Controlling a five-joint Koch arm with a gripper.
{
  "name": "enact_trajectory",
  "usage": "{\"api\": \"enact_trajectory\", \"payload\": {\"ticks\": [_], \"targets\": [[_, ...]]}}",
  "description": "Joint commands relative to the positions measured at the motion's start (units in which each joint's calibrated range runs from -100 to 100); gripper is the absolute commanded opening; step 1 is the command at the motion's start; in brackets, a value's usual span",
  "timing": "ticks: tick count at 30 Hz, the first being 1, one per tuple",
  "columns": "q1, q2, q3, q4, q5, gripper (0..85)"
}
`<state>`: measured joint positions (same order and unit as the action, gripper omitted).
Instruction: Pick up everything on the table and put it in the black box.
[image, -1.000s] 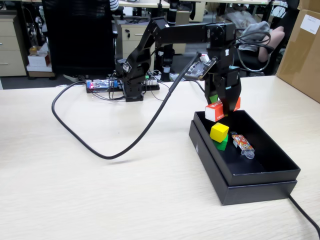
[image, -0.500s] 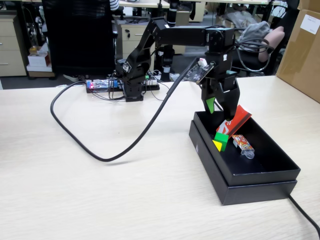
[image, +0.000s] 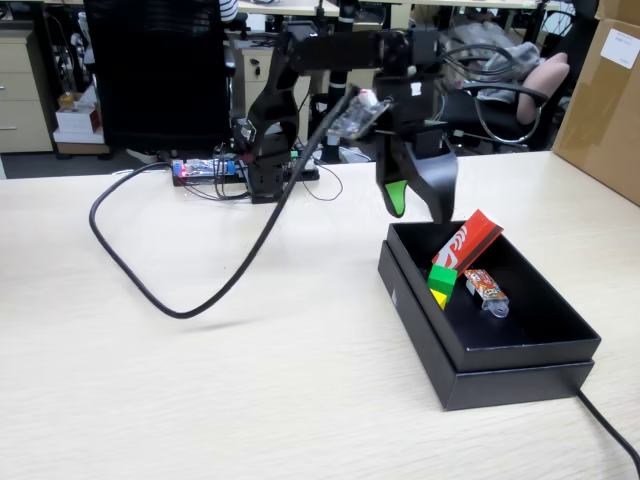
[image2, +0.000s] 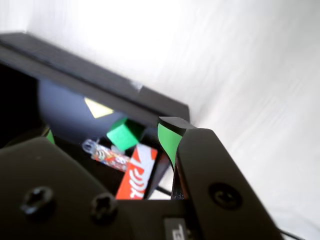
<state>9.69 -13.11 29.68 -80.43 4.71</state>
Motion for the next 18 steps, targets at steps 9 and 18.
{"api": "enact_trajectory", "payload": {"ticks": [9, 18], "targets": [[-8.6, -29.4, -28.59, 17.66, -6.15, 43.0], [-10.11, -52.81, -62.14, 34.77, -8.06, 45.3]]}}
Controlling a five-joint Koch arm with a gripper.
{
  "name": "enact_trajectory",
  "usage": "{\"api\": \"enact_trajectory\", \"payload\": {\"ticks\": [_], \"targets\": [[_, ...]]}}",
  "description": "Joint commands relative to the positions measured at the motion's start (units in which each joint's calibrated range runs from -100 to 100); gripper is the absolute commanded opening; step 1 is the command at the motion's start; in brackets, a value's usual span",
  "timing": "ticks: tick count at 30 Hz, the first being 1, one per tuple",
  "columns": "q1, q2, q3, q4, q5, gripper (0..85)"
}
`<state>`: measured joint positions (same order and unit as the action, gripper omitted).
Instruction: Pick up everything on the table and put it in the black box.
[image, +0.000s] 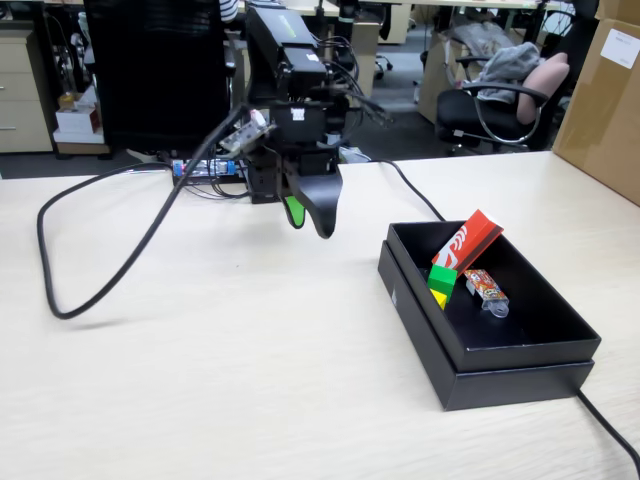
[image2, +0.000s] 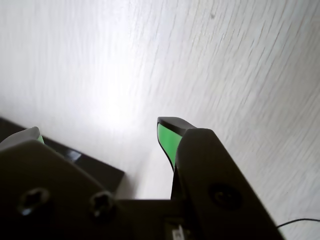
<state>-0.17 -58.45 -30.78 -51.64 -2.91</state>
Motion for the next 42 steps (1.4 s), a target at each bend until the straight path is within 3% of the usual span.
{"api": "enact_trajectory", "payload": {"ticks": [1, 11, 22, 42], "targets": [[-0.34, -9.42, -3.77, 7.2, -0.49, 45.3], [-1.12, -22.61, -22.71, 21.97, 0.15, 45.6], [-1.47, -29.5, -39.94, 37.43, 3.32, 48.8], [-1.71, -28.81, -58.98, 51.43, 3.47, 48.8]]}}
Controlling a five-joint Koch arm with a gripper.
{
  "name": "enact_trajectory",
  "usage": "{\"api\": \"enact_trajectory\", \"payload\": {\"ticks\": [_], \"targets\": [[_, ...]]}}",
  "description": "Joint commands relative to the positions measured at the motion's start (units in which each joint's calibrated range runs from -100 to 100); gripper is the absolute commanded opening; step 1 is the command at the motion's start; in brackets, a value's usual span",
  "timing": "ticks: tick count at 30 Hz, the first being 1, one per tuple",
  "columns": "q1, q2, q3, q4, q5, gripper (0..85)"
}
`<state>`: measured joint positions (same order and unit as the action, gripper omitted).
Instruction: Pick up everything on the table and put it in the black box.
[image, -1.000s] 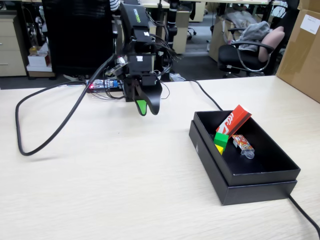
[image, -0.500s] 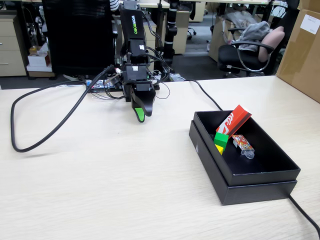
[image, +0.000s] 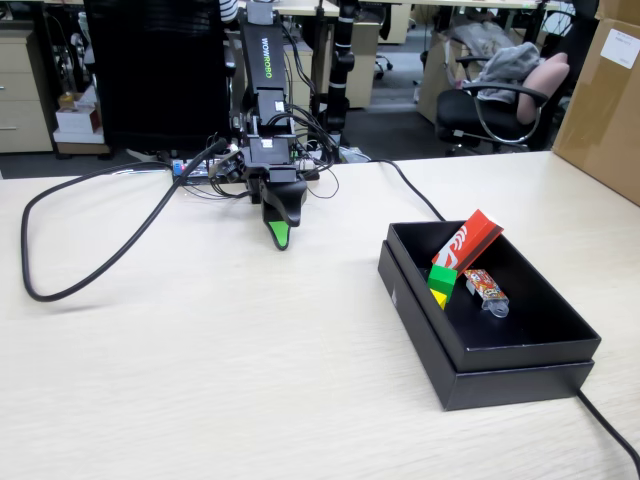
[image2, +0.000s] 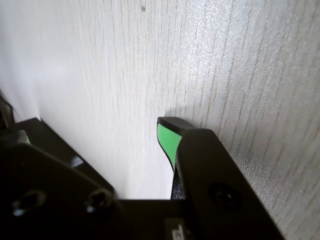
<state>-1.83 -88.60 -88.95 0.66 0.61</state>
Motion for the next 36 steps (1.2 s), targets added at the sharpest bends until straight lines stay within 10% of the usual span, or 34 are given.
{"api": "enact_trajectory", "payload": {"ticks": [1, 36], "targets": [[-0.1, 1.34, -0.9, -0.87, -0.1, 48.8], [-0.83, -4.29, -5.52, 2.32, -0.05, 48.7]]}}
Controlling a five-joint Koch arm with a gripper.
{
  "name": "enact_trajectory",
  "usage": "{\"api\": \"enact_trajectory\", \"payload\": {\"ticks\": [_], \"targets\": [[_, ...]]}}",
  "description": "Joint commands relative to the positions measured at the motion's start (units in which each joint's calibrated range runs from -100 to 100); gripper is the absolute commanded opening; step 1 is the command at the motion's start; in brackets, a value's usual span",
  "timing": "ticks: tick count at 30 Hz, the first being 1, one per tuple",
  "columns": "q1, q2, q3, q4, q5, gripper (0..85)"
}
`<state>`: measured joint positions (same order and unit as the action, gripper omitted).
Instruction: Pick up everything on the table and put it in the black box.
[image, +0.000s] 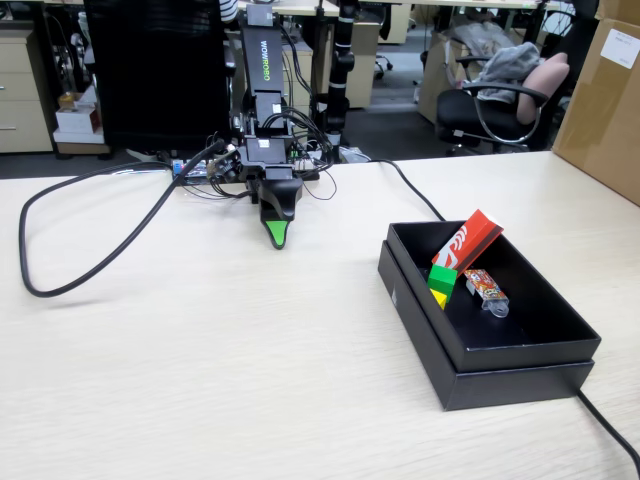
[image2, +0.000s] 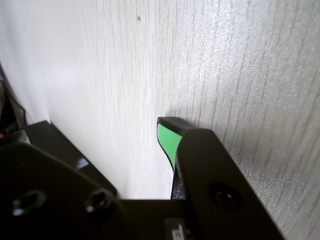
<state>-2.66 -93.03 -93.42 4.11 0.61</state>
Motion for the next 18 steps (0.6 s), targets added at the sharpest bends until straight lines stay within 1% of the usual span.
{"api": "enact_trajectory", "payload": {"ticks": [1, 18], "targets": [[0.0, 0.15, -1.04, -1.22, -0.05, 48.7], [0.0, 0.03, -1.14, -1.13, 0.0, 48.7]]}}
